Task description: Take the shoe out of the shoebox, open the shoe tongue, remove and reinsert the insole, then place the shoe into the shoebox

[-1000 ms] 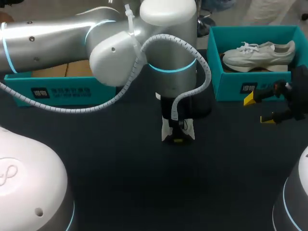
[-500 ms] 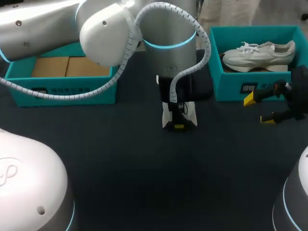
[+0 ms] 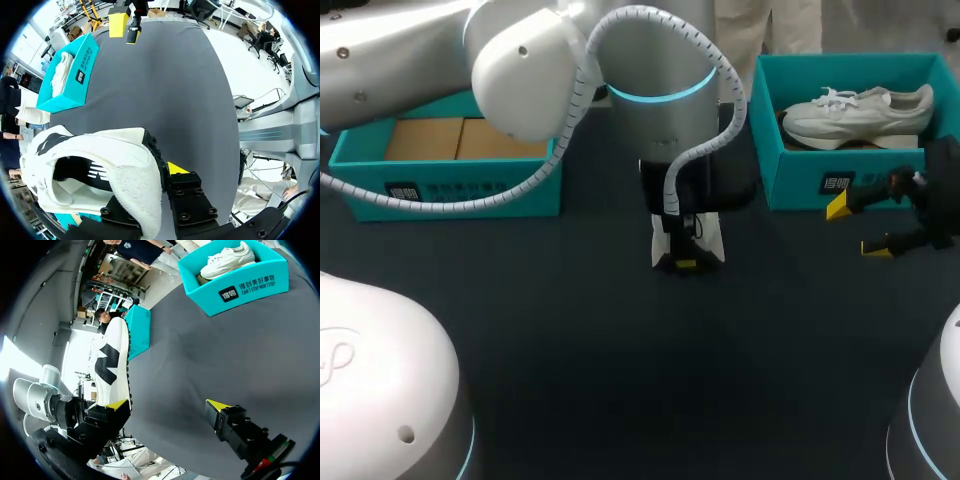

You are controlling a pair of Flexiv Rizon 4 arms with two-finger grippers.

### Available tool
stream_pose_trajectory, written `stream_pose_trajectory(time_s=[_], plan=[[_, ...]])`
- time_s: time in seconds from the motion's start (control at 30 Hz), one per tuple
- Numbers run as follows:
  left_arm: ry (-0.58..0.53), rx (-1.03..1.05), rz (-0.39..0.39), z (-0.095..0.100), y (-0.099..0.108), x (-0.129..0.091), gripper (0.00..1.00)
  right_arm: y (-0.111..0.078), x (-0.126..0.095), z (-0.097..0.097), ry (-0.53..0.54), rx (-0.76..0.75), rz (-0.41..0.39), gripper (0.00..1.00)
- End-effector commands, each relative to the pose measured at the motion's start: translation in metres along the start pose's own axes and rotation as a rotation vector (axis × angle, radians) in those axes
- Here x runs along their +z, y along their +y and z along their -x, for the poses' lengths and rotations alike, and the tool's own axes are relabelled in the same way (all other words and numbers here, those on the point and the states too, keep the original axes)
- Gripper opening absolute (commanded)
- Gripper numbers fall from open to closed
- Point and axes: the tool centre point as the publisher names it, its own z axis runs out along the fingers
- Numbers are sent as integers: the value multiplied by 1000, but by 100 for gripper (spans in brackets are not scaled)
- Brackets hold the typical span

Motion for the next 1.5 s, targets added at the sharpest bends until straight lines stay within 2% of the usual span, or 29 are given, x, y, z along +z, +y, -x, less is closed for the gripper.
stream_pose_trajectory(time_s=[0.03,0.4,0.6,0.8,1.17,1.5], plan=[[-1,2,-5,0,2,-1,0,0,1,0,-4,2,1,100],[-8,23,24,26,43,-15,0,0,1,0,-4,2,1,100],[8,4,50,46,70,-14,0,0,1,0,-4,2,1,100],[2,-9,58,62,103,-15,0,0,1,0,-4,2,1,100],[-8,-49,87,90,170,-34,0,0,1,0,-4,2,1,100],[6,-86,120,115,224,-36,0,0,1,0,-4,2,1,100]])
